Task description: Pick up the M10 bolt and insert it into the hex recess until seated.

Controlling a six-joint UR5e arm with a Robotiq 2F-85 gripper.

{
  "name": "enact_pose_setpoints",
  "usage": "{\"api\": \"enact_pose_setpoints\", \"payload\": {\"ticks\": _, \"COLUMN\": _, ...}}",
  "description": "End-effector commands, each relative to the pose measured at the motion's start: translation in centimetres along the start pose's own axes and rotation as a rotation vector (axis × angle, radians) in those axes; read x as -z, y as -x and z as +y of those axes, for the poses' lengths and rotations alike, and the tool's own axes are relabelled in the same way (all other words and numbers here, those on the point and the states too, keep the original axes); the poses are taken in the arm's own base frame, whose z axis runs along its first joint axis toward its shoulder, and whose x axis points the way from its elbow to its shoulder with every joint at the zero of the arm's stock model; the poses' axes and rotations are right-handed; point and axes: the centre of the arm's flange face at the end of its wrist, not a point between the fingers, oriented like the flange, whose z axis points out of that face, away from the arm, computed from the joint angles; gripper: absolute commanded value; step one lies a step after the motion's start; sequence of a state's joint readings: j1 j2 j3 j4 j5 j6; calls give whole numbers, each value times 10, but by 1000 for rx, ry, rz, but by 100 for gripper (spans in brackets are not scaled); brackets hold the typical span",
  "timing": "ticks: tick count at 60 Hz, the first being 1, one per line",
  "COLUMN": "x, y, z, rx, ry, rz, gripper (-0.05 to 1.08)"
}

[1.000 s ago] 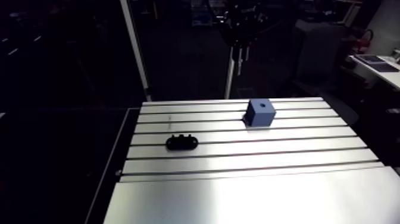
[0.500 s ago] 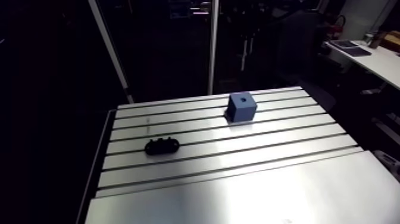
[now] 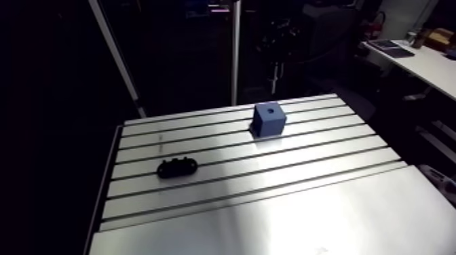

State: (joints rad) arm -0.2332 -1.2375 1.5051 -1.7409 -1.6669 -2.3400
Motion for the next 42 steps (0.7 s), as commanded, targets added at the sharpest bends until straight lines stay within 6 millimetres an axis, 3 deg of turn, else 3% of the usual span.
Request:
{"api": "enact_pose_setpoints", "payload": {"ticks": 1, "x": -10, "y": 4, "z": 17, "rx": -18, "ry": 13, "rz": 19, "gripper": 102}}
{"api": "enact_pose_setpoints", "payload": {"ticks": 6, "x": -9, "y": 6, "z": 28, "rx": -33, "ry": 46, "rz": 59, "gripper": 103}}
{"api": "enact_pose_setpoints", "payload": {"ticks": 42, "x": -40, "y": -3, "z": 31, "rx": 69, "ry": 12, "rz": 43, "gripper": 103}}
